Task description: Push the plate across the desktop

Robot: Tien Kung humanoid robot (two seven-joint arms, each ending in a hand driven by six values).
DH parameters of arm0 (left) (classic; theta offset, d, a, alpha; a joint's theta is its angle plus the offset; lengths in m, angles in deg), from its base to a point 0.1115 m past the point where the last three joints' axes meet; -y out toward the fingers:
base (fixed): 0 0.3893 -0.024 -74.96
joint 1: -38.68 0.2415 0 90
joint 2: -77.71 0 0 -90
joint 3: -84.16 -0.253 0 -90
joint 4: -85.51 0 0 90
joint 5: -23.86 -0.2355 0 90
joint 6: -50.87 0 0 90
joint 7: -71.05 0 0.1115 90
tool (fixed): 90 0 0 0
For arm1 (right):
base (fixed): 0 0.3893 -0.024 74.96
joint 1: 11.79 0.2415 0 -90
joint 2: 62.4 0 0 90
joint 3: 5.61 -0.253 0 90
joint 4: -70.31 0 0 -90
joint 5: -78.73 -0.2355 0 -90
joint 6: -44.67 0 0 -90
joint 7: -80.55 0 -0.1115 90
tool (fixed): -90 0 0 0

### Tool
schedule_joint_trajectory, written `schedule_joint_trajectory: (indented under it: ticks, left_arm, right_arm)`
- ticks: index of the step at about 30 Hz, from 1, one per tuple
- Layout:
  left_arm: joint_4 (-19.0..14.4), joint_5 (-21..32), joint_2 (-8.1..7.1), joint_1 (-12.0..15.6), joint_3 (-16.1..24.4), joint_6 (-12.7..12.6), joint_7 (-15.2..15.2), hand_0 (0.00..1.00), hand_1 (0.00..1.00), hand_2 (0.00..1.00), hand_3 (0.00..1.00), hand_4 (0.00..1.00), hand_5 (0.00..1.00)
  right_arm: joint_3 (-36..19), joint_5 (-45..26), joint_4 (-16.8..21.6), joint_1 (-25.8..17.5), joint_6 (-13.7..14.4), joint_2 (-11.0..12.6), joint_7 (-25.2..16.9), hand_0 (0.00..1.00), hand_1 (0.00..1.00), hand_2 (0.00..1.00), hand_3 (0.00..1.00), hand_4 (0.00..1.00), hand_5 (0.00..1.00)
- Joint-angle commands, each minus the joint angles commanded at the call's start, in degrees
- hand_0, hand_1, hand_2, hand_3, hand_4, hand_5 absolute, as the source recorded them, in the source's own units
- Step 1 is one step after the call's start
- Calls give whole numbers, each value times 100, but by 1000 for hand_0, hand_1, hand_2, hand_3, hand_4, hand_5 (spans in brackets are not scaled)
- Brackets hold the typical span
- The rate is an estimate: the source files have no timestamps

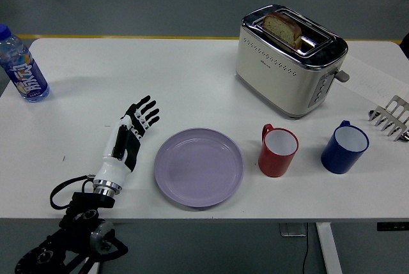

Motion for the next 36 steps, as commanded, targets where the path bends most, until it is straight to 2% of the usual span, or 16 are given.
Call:
schedule_joint_trajectory:
  ticks: [5, 7, 9, 10, 13, 15, 18, 21, 25, 28, 36]
  left_arm:
    - [-87, -160, -504, -26, 858, 51, 406, 789, 810, 846, 777, 510, 998]
    - [-90, -145, -570, -22, 951, 49, 447, 789, 810, 846, 777, 510, 998]
    - [-80, 35, -874, 30, 1331, 92, 657, 779, 794, 831, 755, 509, 998]
    - [-76, 113, -972, 51, 1489, 121, 711, 779, 794, 831, 755, 509, 998]
    - [-30, 112, -1209, 143, 1891, 333, 952, 779, 794, 831, 755, 509, 998]
    - [15, -11, -1339, 201, 2128, 590, 1195, 779, 791, 815, 748, 515, 998]
    - [87, -403, -1535, 308, 2552, 1204, 1688, 779, 791, 815, 748, 515, 998]
    - [39, -532, -1602, 408, 2805, 1567, 1882, 774, 793, 802, 743, 518, 998]
    - [-66, -514, -1640, 541, 3094, 1803, 1998, 774, 793, 802, 743, 518, 998]
    - [-134, -461, -1649, 622, 3273, 1835, 2023, 770, 790, 795, 738, 529, 998]
    - [-262, -415, -1649, 725, 3437, 1819, 2008, 770, 789, 792, 735, 537, 998]
  right_arm:
    - [20, -52, 0, -4, 22, 7, -9, 638, 590, 653, 730, 444, 511]
    - [21, -58, 1, -6, 26, 8, -8, 638, 590, 653, 730, 444, 511]
    - [27, -86, 4, -21, 39, 10, -5, 638, 590, 651, 730, 444, 511]
    - [32, -98, 4, -26, 42, 11, -5, 638, 590, 651, 730, 444, 511]
    - [46, -140, 8, -44, 60, 6, 1, 638, 590, 651, 730, 444, 511]
    - [49, -156, 12, -58, 67, 3, 8, 638, 590, 650, 730, 445, 511]
    - [52, -168, 18, -81, 74, -4, 25, 638, 590, 650, 730, 445, 511]
    - [56, -174, 22, -92, 78, -7, 37, 637, 590, 651, 730, 444, 510]
    - [56, -178, 31, -112, 87, -16, 55, 637, 590, 651, 730, 444, 510]
    - [48, -161, 33, -125, 86, -17, 61, 637, 590, 651, 730, 445, 511]
    - [23, -104, 31, -138, 77, -22, 60, 636, 590, 651, 730, 445, 511]
